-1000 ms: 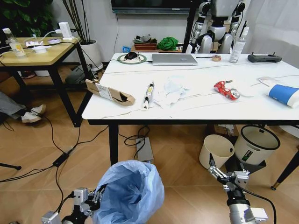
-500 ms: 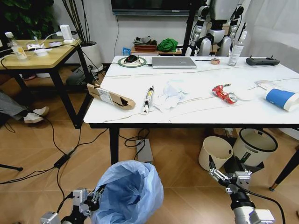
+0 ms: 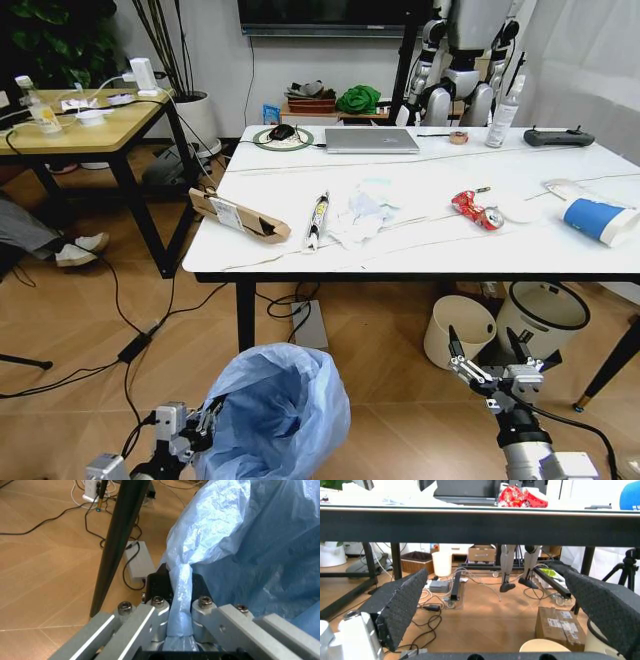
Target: Pick up the trash bin and place the trash from the table into it.
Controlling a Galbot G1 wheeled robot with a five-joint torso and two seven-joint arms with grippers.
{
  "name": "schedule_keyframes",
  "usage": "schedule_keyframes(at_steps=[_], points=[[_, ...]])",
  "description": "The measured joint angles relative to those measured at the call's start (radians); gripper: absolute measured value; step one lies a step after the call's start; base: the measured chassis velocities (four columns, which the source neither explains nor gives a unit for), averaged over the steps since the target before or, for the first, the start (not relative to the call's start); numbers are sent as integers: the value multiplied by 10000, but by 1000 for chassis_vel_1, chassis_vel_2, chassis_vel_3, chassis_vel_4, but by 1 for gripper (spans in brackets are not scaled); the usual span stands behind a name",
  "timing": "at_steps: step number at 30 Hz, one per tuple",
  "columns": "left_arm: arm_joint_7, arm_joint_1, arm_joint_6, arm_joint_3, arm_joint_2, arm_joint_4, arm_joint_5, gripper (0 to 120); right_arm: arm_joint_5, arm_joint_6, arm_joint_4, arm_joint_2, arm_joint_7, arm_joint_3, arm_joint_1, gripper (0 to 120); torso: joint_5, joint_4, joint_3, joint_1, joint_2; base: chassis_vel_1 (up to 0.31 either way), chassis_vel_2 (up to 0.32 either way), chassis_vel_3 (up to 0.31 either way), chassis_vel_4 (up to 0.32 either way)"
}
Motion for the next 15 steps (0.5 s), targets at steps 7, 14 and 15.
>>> schedule_keyframes(at_steps=[7, 14, 15], points=[[0, -10, 3, 18, 38, -10, -22, 0, -32, 30, -91, 31, -7, 0, 34, 100, 0, 0, 177, 124, 299, 0, 0, 0, 0], [-16, -56, 32, 67, 71, -21, -54, 0, -47, 32, -98, 49, -8, -10, 69, 100, 0, 0, 357, 247, 603, 0, 0, 0, 0], [-18, -57, 34, 80, 73, -21, -54, 0, -47, 32, -100, 53, -8, -14, 72, 100, 0, 0, 388, 270, 656, 0, 0, 0, 0]])
